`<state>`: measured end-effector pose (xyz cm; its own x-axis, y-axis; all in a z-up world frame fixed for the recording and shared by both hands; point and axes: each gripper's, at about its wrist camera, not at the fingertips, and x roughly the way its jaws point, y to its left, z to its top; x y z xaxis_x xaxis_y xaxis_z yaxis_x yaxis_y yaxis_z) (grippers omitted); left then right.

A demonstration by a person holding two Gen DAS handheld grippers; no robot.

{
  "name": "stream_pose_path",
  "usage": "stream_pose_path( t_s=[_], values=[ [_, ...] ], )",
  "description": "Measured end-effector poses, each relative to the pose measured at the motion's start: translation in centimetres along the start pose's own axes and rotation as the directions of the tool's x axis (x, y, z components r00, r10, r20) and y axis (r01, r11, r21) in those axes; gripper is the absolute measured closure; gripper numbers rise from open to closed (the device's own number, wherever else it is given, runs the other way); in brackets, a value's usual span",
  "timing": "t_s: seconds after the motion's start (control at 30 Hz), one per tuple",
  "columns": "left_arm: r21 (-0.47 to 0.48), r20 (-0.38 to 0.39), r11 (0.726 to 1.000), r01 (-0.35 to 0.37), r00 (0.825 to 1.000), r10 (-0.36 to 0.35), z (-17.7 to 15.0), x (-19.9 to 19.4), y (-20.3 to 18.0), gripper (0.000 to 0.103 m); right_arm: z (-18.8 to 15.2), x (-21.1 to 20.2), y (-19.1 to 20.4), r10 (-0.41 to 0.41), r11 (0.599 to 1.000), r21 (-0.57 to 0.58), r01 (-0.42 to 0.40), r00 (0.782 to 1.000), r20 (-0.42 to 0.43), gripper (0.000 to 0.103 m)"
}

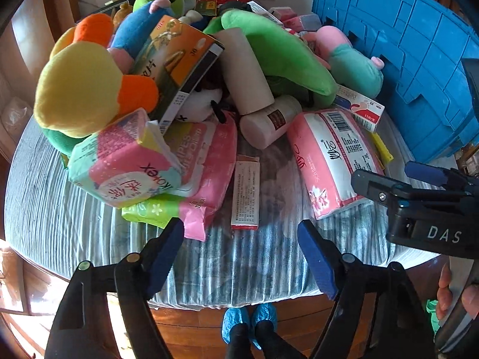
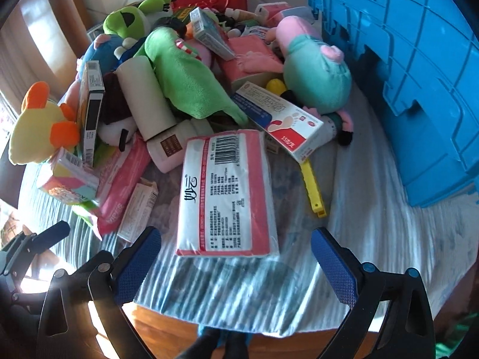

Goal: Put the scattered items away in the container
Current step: 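Grasp the white medicine box with the left tool while the right tool grasps the pink tissue pack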

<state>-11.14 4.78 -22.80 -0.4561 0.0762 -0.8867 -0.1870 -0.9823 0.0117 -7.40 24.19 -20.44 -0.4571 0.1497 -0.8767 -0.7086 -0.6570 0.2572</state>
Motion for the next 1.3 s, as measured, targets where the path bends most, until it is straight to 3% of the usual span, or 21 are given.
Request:
stream_pose_path(
  t_s=[0.1,0.13,0.23,0.37,0.47,0.57,0.63,0.7,0.77,0.93,1.07,1.27,1.3],
  values=[
    [0.014,-0.016,1.0,0.007,1.0,-0.007,0.3,1.4,-0.5,0.03,0.1,2.4,0.1,0.047,0.999,0.007,-0.047,0.997,-0.06,0.007],
    [0.013,-0.02,1.0,0.019,1.0,-0.018,0.3,1.8,-0.7,0.03,0.0,3.0,0.1,0.048,0.999,0.0,-0.048,0.996,-0.077,0.02],
    [0.024,-0.034,1.0,0.019,0.999,-0.019,0.7,3.2,-1.2,0.03,-0.2,2.7,-0.6,0.013,1.0,0.003,-0.013,0.998,-0.068,0.021],
    [0.055,-0.029,0.998,-0.022,0.999,0.023,1.1,3.8,-2.6,0.03,-0.6,2.2,-2.9,-0.019,0.998,0.051,0.023,0.997,-0.076,0.022],
    [0.053,-0.058,0.997,0.056,0.997,-0.053,1.2,3.5,-3.8,0.03,-0.8,1.5,-3.5,-0.031,0.997,0.068,0.036,0.997,-0.076,0.022],
    [0.109,-0.036,0.993,-0.04,0.998,0.045,1.1,3.9,-4.5,0.03,-1.3,1.1,-3.8,-0.047,0.996,0.067,0.053,0.995,-0.086,0.022],
    [0.085,-0.076,0.995,-0.045,0.996,0.052,1.2,5.1,-3.4,0.03,-1.7,1.2,-4.2,-0.049,0.996,0.074,0.056,0.994,-0.1,0.021],
    [0.0,-0.109,1.0,0.023,0.994,-0.023,1.4,6.1,-1.6,0.03,-1.9,0.9,-4.6,-0.046,0.995,0.086,0.054,0.994,-0.097,0.02],
    [-0.048,-0.084,0.996,0.078,0.993,-0.082,1.5,6.2,-0.9,0.03,-2.0,0.8,-4.7,-0.04,0.995,0.092,0.048,0.995,-0.091,0.017],
    [0.079,-0.082,0.996,0.034,0.996,-0.028,1.5,6.5,-2.7,0.031,-2.3,0.8,-5.0,-0.014,0.991,0.129,0.024,0.997,-0.077,0.011],
    [0.072,-0.065,0.997,0.042,0.997,-0.038,1.4,6.4,-2.5,0.034,-1.6,-0.5,-4.7,-0.014,0.992,0.122,0.017,0.999,-0.03,0.01],
    [0.099,-0.07,0.995,-0.006,0.997,0.013,1.5,6.5,-3.5,0.034,-1.0,1.0,-4.4,-0.023,0.993,0.117,0.03,0.998,-0.06,0.009],
    [0.099,-0.072,0.995,-0.006,0.997,0.013,1.6,6.4,-3.6,0.045,-1.1,1.3,-4.3,-0.027,0.993,0.113,0.035,0.997,-0.068,0.009]
  ],
)
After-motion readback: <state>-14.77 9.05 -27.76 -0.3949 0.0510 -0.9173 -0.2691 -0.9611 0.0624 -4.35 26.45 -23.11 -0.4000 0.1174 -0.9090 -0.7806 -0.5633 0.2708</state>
